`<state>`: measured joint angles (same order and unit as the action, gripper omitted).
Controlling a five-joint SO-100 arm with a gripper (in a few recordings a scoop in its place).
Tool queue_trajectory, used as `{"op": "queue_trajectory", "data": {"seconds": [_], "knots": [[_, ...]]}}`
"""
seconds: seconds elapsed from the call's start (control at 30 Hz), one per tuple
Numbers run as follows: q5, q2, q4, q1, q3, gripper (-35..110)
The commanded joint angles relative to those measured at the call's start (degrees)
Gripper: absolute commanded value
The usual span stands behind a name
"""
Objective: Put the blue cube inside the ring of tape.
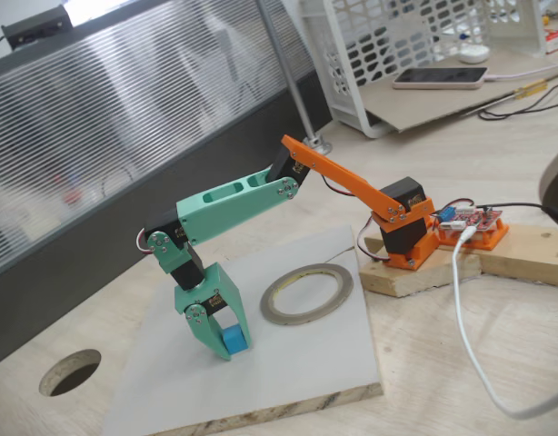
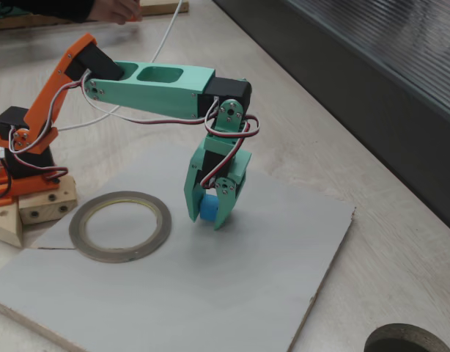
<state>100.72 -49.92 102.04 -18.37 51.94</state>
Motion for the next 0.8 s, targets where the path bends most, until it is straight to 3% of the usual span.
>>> {"op": "queue_trajectory", "data": {"seconds": [0.0, 0.77], "knots": [[0.4, -3.3, 0.2, 0.0, -0.1, 23], [0.4, -3.4, 0.1, 0.1, -0.1, 12]]}}
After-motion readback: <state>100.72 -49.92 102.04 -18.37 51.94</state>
